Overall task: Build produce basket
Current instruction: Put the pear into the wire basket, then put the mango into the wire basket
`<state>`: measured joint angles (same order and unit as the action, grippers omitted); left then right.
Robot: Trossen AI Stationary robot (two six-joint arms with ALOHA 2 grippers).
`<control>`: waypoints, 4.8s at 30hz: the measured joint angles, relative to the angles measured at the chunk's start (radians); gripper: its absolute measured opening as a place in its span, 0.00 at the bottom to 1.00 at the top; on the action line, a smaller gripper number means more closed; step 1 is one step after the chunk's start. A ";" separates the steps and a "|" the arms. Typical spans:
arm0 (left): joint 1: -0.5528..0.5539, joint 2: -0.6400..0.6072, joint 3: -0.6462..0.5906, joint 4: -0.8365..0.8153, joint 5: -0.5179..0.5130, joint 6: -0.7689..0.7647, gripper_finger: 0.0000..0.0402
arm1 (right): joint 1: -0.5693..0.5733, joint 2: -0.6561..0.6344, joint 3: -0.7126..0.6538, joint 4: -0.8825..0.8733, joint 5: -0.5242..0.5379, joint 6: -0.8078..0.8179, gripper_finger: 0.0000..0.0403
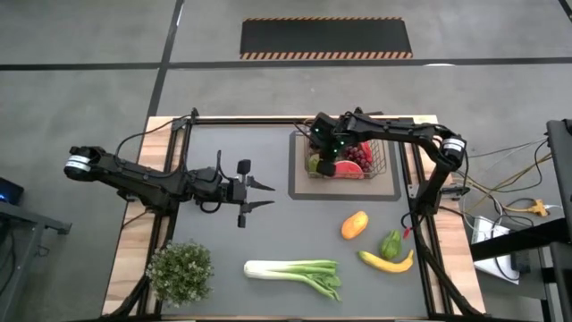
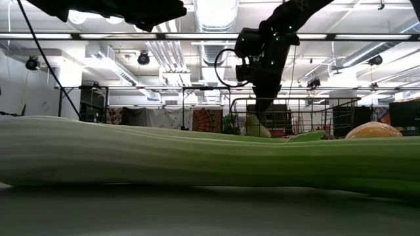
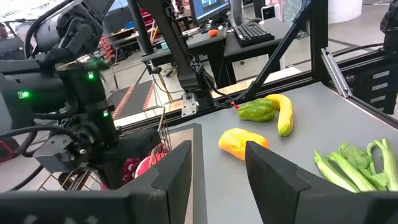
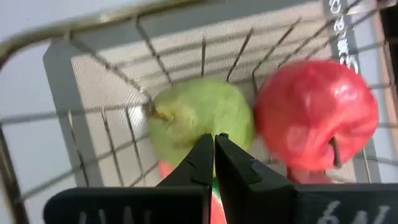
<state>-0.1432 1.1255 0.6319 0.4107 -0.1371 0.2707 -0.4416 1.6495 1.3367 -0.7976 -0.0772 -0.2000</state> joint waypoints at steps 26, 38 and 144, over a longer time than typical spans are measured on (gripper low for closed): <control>0.000 0.000 0.000 0.000 0.000 -0.065 0.33 | 0.405 -0.334 -0.041 -0.171 0.024 0.185 0.02; 0.000 0.000 0.000 0.000 -0.001 -0.065 0.33 | 0.588 -0.229 -0.062 -0.312 0.025 0.270 0.39; 0.000 -0.002 0.028 0.000 -0.218 0.205 0.33 | 0.106 -0.183 0.136 -0.340 0.365 0.069 0.49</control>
<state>-0.1432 1.1240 0.6601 0.4110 -0.3552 0.4756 -0.3355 1.4662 1.4730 -1.1373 0.2882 -0.1312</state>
